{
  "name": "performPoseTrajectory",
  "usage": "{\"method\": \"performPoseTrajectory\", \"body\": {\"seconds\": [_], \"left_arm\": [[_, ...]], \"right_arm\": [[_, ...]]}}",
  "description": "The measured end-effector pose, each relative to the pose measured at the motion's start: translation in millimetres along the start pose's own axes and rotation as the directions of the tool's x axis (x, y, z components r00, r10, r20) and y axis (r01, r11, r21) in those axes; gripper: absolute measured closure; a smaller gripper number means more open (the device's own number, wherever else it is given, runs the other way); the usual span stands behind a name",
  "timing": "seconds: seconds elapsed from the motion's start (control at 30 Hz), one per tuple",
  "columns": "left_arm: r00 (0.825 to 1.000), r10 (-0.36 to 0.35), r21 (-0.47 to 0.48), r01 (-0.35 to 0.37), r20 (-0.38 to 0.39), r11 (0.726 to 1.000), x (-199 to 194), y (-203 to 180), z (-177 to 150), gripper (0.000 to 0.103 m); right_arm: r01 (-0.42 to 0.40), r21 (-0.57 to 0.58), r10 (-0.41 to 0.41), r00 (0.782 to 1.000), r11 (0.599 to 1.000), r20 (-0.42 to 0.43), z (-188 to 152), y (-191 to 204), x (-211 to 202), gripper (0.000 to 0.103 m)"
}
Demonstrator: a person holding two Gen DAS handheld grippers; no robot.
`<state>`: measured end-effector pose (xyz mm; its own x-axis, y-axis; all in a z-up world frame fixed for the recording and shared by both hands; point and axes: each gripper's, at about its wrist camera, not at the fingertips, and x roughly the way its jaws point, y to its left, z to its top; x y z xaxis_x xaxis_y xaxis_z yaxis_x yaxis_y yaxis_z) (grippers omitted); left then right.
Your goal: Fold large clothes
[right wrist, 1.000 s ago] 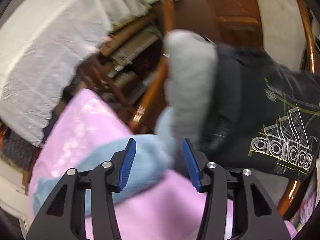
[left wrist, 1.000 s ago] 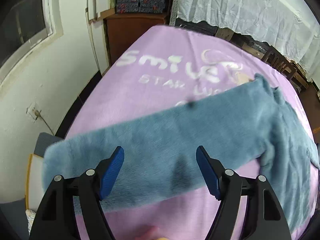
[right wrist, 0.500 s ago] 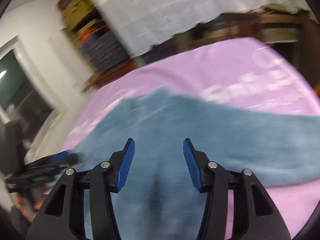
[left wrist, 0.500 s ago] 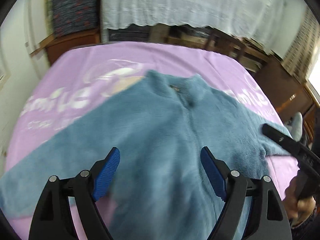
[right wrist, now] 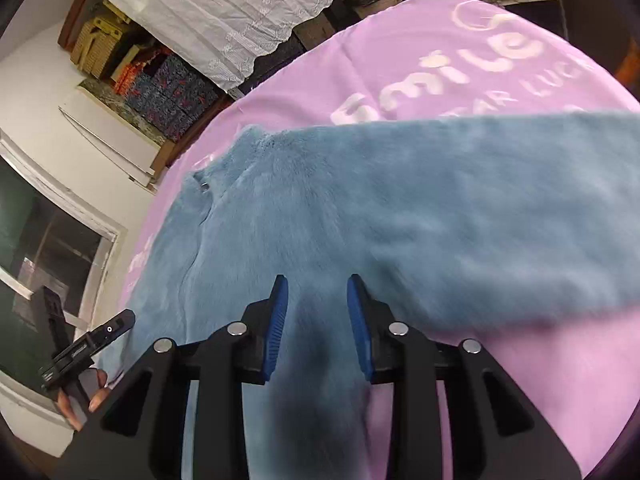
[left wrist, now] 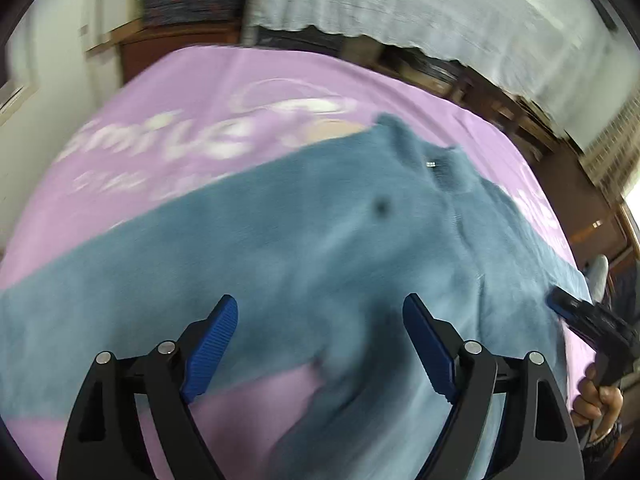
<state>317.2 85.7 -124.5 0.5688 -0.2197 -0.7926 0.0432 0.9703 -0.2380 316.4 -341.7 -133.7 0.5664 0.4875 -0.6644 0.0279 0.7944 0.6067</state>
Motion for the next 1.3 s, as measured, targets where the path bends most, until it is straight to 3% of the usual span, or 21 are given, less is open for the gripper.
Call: {"method": "performPoseTrajectory", "body": {"seconds": [0.03, 0.07, 0.13, 0.27, 0.33, 0.43, 0.5, 0.53, 0.57, 0.6, 0.67, 0.77, 0.9, 0.93, 0.97, 1.0, 1.03, 1.1, 1.13, 1.2, 1.3], "left_arm": [[1.000, 0.004, -0.010, -0.004, -0.010, 1.000, -6.3, 9.1, -6.4, 0.018], [1.000, 0.005, -0.013, -0.005, -0.025, 1.000, -12.8, 16.4, -16.8, 0.018], [0.999, 0.008, -0.006, -0.009, -0.049, 1.000, -22.8, 24.2, -36.2, 0.018], [0.995, -0.030, -0.019, 0.029, -0.096, 0.999, -42.4, 34.8, -75.5, 0.018], [0.993, -0.049, 0.015, 0.051, -0.103, 0.999, -53.4, 25.7, -93.7, 0.019], [0.981, -0.136, 0.042, 0.143, -0.136, 0.989, -57.5, 6.9, -112.8, 0.019], [0.984, -0.127, 0.100, 0.140, -0.128, 0.985, -58.5, -13.4, -124.8, 0.025], [0.986, -0.116, 0.118, 0.131, -0.124, 0.984, -57.5, -20.7, -128.1, 0.045], [0.988, -0.100, 0.131, 0.116, -0.120, 0.985, -56.4, -26.2, -129.9, 0.069], [0.988, -0.092, 0.135, 0.108, -0.121, 0.985, -56.0, -31.1, -130.2, 0.081], [0.985, -0.130, 0.107, 0.142, -0.117, 0.984, -62.5, -31.5, -131.4, 0.087], [0.973, -0.194, 0.108, 0.208, -0.128, 0.972, -74.5, -40.9, -141.5, 0.086], [0.977, -0.153, 0.090, 0.167, -0.148, 0.982, -59.1, -39.7, -150.5, 0.076], [0.980, -0.139, 0.087, 0.152, -0.142, 0.985, -61.1, -38.4, -150.0, 0.064], [0.983, -0.121, 0.086, 0.134, -0.134, 0.987, -64.2, -37.4, -149.0, 0.042], [0.988, -0.102, 0.086, 0.112, -0.114, 0.990, -68.4, -36.6, -147.1, 0.032], [0.996, -0.067, 0.093, 0.072, -0.056, 0.993, -79.3, -35.7, -144.5, 0.023], [0.998, 0.022, 0.140, -0.029, 0.051, 0.990, -98.6, -41.5, -135.6, 0.023], [0.996, 0.034, 0.149, -0.046, 0.079, 0.988, -104.3, -44.9, -132.5, 0.023], [0.994, -0.007, 0.170, -0.011, 0.107, 0.985, -107.9, -58.3, -122.3, 0.023], [0.995, -0.045, 0.218, 0.026, 0.083, 0.976, -90.2, -79.6, -115.6, 0.023]], "right_arm": [[0.004, -0.019, -0.004, 1.000, 1.000, 0.013, -7.6, 3.3, -10.5, 0.061], [0.015, -0.041, -0.014, 1.000, 0.999, 0.021, -15.0, 7.3, -18.0, 0.047], [0.048, -0.085, -0.045, 0.998, 0.995, 0.039, -33.0, 8.8, -38.7, 0.039], [0.057, -0.135, -0.059, 0.998, 0.989, -0.010, -76.8, -1.3, -76.4, 0.039], [0.050, -0.145, -0.058, 0.997, 0.988, -0.047, -96.5, -5.9, -87.1, 0.039], [0.015, -0.163, -0.031, 0.995, 0.986, -0.094, -125.5, -6.2, -98.2, 0.039], [0.011, -0.196, -0.029, 0.995, 0.981, -0.091, -139.6, 0.8, -102.1, 0.039], [0.019, -0.219, -0.038, 0.996, 0.976, -0.086, -145.8, 4.7, -103.3, 0.050], [0.025, -0.243, -0.047, 0.995, 0.970, -0.086, -151.6, 8.1, -103.5, 0.079], [0.039, -0.258, -0.063, 0.994, 0.965, -0.086, -155.3, 10.7, -103.1, 0.086], [0.038, -0.253, -0.055, 0.997, 0.967, -0.059, -156.4, 10.2, -111.2, 0.090], [0.049, -0.246, -0.053, 0.999, 0.968, -0.011, -151.5, 5.3, -134.9, 0.090], [0.100, -0.225, -0.117, 0.991, 0.969, -0.065, -154.2, -13.8, -130.6, 0.090], [0.106, -0.227, -0.126, 0.989, 0.968, -0.075, -154.8, -14.5, -126.5, 0.087], [0.116, -0.241, -0.135, 0.988, 0.964, -0.068, -157.9, -13.3, -127.4, 0.080], [0.133, -0.246, -0.152, 0.987, 0.960, -0.058, -158.6, -11.7, -130.8, 0.071], [0.162, -0.243, -0.173, 0.985, 0.956, -0.022, -157.8, -10.3, -139.1, 0.055], [0.203, -0.236, -0.195, 0.979, 0.950, 0.059, -154.0, -9.2, -155.4, 0.051], [0.216, -0.231, -0.198, 0.975, 0.949, 0.101, -149.7, -6.9, -164.2, 0.051], [0.165, -0.230, -0.142, 0.983, 0.959, 0.113, -141.3, -1.9, -168.5, 0.051], [0.072, -0.246, -0.056, 0.996, 0.967, 0.070, -135.8, 11.1, -151.5, 0.053]]}}
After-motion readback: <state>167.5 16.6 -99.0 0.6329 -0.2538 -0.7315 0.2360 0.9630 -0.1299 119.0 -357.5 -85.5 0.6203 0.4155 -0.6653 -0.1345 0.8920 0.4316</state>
